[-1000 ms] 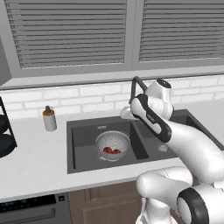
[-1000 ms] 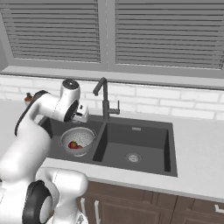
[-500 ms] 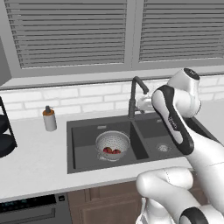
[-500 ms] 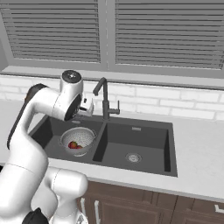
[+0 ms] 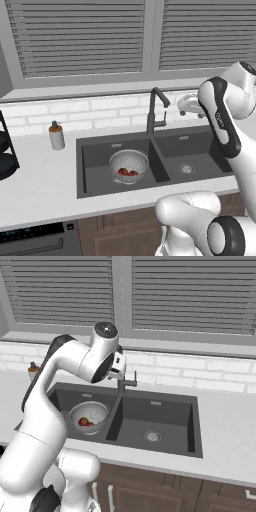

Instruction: Put the colander in the sink, put the mango, mango in the colander, and turn on the sink faucet and pour water over the colander.

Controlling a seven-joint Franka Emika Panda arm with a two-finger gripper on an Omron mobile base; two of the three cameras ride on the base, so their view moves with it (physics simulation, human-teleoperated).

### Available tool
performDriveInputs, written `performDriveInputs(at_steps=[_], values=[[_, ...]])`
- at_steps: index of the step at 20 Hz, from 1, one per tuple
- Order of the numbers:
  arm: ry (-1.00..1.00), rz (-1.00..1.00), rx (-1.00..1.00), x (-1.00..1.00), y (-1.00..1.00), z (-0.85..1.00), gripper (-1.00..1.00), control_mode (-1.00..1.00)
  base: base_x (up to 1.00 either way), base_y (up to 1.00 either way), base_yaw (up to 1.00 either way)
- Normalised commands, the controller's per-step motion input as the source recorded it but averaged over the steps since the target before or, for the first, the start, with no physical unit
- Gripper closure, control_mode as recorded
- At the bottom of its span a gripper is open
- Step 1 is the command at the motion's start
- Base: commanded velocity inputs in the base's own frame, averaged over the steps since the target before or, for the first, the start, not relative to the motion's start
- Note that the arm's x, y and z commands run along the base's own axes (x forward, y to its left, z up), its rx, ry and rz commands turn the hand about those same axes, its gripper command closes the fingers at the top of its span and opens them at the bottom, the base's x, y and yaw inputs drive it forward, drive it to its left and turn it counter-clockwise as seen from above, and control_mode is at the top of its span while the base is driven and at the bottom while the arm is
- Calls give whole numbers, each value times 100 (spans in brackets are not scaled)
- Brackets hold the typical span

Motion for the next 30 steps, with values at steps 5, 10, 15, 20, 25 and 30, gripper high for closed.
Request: performDriveInputs(at_steps=[5,10,15,20,25,30], values=[[1,0,7,31,-12,26,-100,-100,0,0,0],[3,0,9,42,2,1,-100,-100,0,0,0],[5,0,7,45,13,-1,-100,-100,0,0,0],[5,0,4,41,25,-11,-100,-100,0,0,0],[7,0,0,33,15,-30,-100,-100,0,0,0],[4,0,0,34,1,-27,-100,-100,0,0,0]])
